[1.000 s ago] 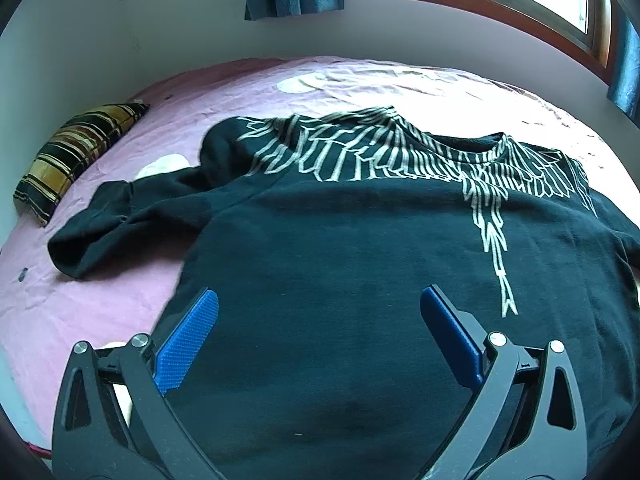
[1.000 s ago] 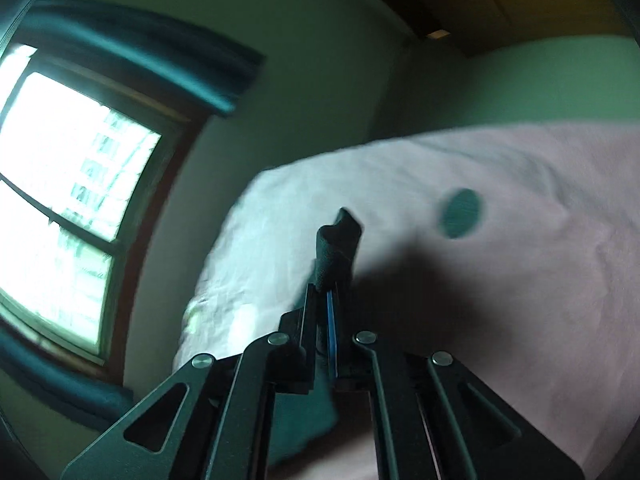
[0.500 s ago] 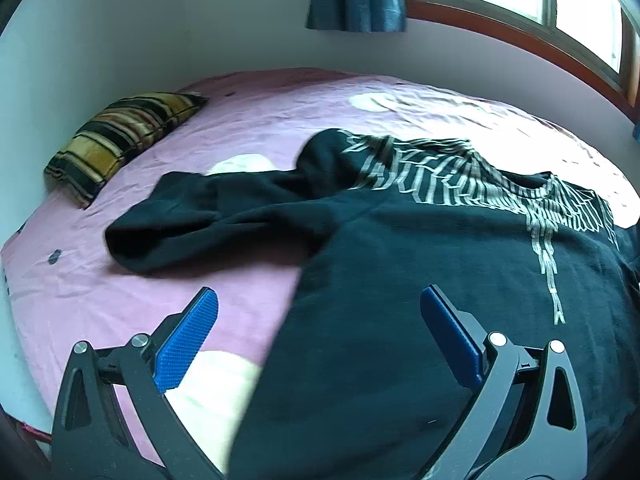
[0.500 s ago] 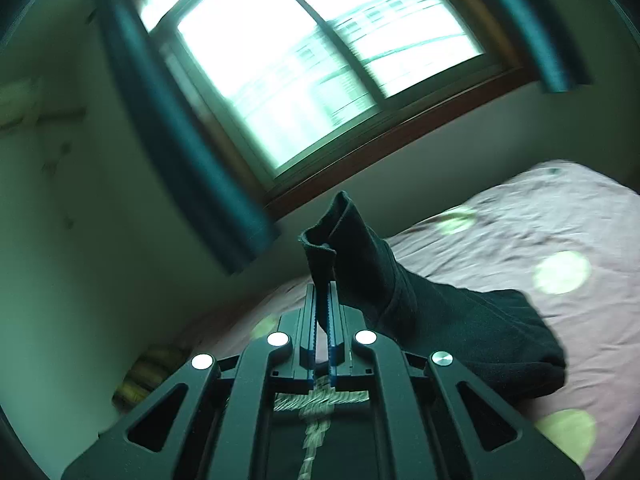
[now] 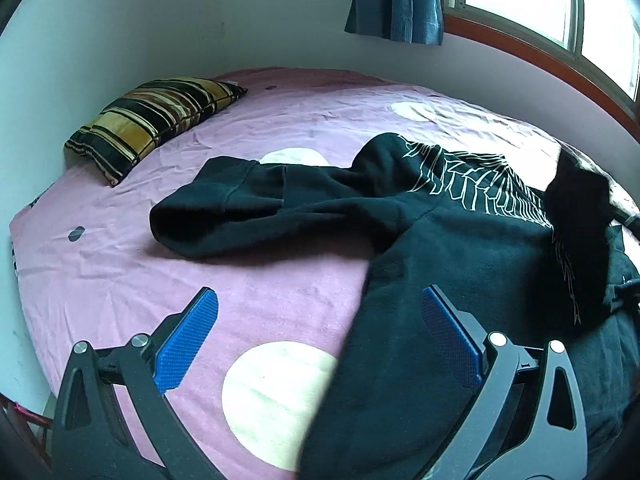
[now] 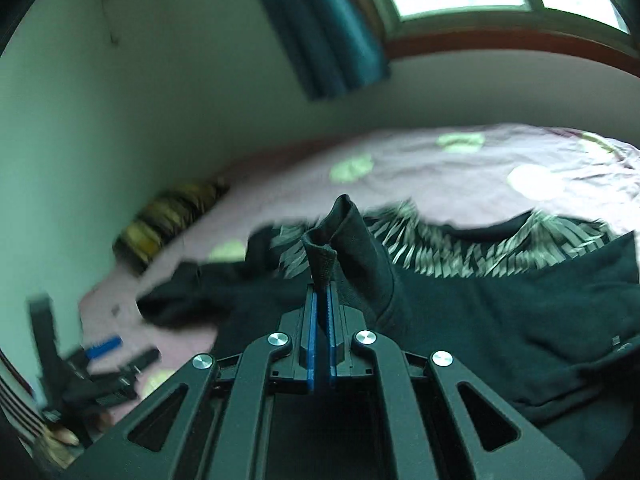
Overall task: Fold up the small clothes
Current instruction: 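Lay the sleeve across the sweatshirt body and open the right gripper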
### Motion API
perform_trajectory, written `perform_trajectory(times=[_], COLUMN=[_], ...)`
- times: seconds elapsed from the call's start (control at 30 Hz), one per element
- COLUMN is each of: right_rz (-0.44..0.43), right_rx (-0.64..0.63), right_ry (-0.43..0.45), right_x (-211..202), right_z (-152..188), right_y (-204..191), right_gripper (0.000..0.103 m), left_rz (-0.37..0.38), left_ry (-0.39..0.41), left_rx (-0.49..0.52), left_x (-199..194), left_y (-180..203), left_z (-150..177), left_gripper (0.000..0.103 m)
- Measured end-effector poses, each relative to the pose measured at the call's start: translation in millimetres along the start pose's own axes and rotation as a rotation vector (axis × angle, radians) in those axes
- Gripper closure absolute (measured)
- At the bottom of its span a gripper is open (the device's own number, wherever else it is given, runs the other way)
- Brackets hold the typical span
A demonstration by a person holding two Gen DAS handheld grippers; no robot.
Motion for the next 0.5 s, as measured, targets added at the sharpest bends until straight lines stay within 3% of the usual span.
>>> perform_trajectory(times=[0.2, 0.3, 0.4, 0.5], right_rz=[0.022, -0.012, -0.123, -0.274], right_rx=[-0.101, -0.082, -0.038, 0.006], right_ry=[-0.174, -0.314, -0.387, -0.388], right_x=[50.9, 78.6, 86.7, 59.7], right_z=[42.3, 60.9, 76.3, 74.0], right_y=[-21.4, -17.8, -17.0, -16.1], right_gripper=[0.098, 0.090, 0.071, 0.070], left_rz=[0.016, 0.024, 0.037, 0.064], left_ry=[-0.011, -0.021, -0.026, -0.028], left_rx=[0.012, 0.022, 0.036, 0.056], left_x=[2.8, 4.6, 5.3, 5.0], left_y=[6.5, 12.6, 20.7, 29.6], left_z=[2.6, 5.6, 8.4, 11.8], left_gripper=[0.002, 0.002, 0.002, 0.002])
Point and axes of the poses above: each gripper's, at about its wrist camera, not at the fingertips, and x roughly the way its jaws point, y to its right, z to its underside, the point moved 1 cm from there along x, roughly the way its jaws point, and after that the axes turned 1 degree about -z, right-handed, at the moved point
